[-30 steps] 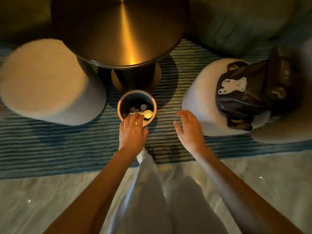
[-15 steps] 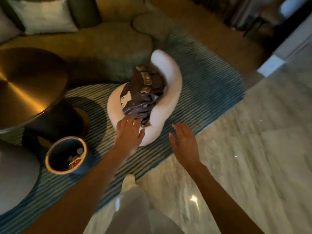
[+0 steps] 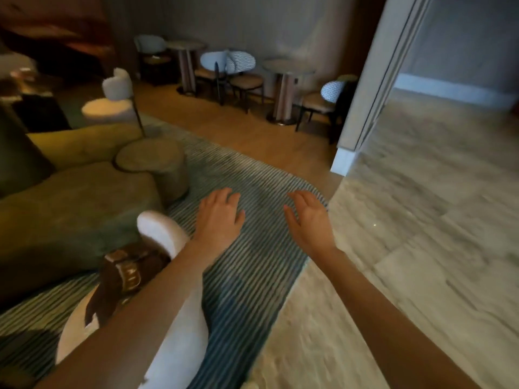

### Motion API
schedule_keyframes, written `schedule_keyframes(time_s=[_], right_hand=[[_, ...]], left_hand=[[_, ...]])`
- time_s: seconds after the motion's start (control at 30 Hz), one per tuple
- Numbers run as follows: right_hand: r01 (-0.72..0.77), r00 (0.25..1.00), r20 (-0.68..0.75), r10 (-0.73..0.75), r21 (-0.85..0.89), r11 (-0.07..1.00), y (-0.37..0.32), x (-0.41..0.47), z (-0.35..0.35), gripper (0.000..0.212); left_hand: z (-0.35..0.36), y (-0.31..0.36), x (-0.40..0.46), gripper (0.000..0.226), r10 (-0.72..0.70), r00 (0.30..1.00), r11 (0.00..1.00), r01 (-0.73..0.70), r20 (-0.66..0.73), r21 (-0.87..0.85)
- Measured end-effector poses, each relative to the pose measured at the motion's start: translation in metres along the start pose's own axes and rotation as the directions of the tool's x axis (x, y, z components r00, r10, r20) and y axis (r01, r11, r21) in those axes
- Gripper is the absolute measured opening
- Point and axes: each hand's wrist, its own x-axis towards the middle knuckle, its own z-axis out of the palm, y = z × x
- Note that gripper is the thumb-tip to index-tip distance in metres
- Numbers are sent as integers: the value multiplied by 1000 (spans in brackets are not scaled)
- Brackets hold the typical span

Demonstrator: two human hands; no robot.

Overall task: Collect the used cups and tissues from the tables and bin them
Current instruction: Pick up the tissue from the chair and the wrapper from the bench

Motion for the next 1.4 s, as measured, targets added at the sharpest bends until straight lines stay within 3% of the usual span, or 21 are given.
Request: schedule_keyframes(time_s=[0.23, 0.43, 0.8, 1.03, 1.2, 1.4], right_hand=[[-34, 999, -33, 31, -67, 997, 93, 157, -22, 40], [-70, 997, -34, 68, -86, 994, 204, 279, 2, 42], [-35, 998, -46, 35, -2, 999, 385, 556, 31, 42], [40, 997, 65, -40, 7, 999, 446, 714, 109, 42], [108, 987, 115, -112, 37, 993, 462, 860, 170, 44], [180, 980, 79, -183, 49, 982, 476, 1032, 216, 43]], left_hand=[[14, 38, 204, 48, 86, 996, 996, -87, -22, -5], [72, 70, 356, 47, 135, 991, 991, -135, 3, -16], [141, 102, 635, 47, -1, 1000, 995, 1, 2, 96], [201, 67, 785, 45, -102, 994, 986, 107, -44, 131], [231, 6, 912, 45, -179, 979, 978, 188, -95, 91], [247, -56, 1070, 46, -239, 969, 959, 246, -61, 140]])
